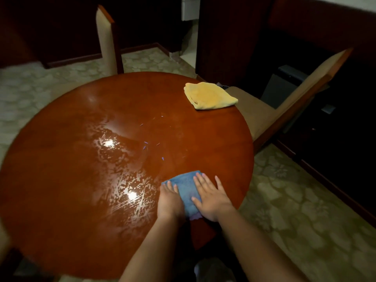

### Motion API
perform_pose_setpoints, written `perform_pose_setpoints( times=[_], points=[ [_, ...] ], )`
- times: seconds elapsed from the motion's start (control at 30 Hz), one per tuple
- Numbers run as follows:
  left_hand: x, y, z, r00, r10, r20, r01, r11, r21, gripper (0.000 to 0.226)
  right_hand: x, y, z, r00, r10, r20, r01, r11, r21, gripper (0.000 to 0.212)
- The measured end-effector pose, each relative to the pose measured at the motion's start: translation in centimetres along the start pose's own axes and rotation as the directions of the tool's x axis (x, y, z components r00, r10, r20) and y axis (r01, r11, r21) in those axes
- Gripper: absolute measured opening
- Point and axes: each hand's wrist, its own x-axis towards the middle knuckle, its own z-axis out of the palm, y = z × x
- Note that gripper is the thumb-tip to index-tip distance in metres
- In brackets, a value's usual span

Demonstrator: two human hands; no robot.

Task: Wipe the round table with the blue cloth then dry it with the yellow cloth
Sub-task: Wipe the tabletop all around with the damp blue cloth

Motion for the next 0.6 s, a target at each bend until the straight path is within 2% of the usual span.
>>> perform_pose_setpoints(
  times=[0.17,0.27,0.37,0.47,0.53,0.6],
  points=[
    [-0.3,-2.7,1.9,0.989,-0.104,0.102,0.112,0.991,-0.075,0.081,2.1,-3.8,0.4,0.997,-0.021,-0.068,0.02,1.0,-0.018,0.093],
    [0.4,-3.1,1.6,0.986,-0.107,0.127,0.117,0.99,-0.073,0.087,3.3,-3.9,0.3,0.999,-0.049,-0.016,0.048,0.998,-0.035,0.094],
    [1.6,-3.6,0.9,0.988,-0.104,0.116,0.113,0.991,-0.07,0.083,4.8,-3.4,-0.4,0.998,-0.067,0.012,0.068,0.997,-0.048,0.09],
    [3.6,-4.7,0.4,0.984,-0.133,0.115,0.145,0.984,-0.105,0.082,7.2,-2.6,-1.1,0.997,-0.083,-0.01,0.082,0.995,-0.048,0.094],
    [5.0,-5.6,-0.1,0.981,-0.134,0.138,0.151,0.981,-0.12,0.082,9.1,-2.4,-1.5,0.995,-0.094,-0.015,0.093,0.995,-0.047,0.084],
    [6.4,-6.4,-0.8,0.979,-0.13,0.155,0.15,0.981,-0.122,0.08,11.1,-2.1,-2.5,0.995,-0.093,0.041,0.094,0.995,-0.041,0.076]
  ],
)
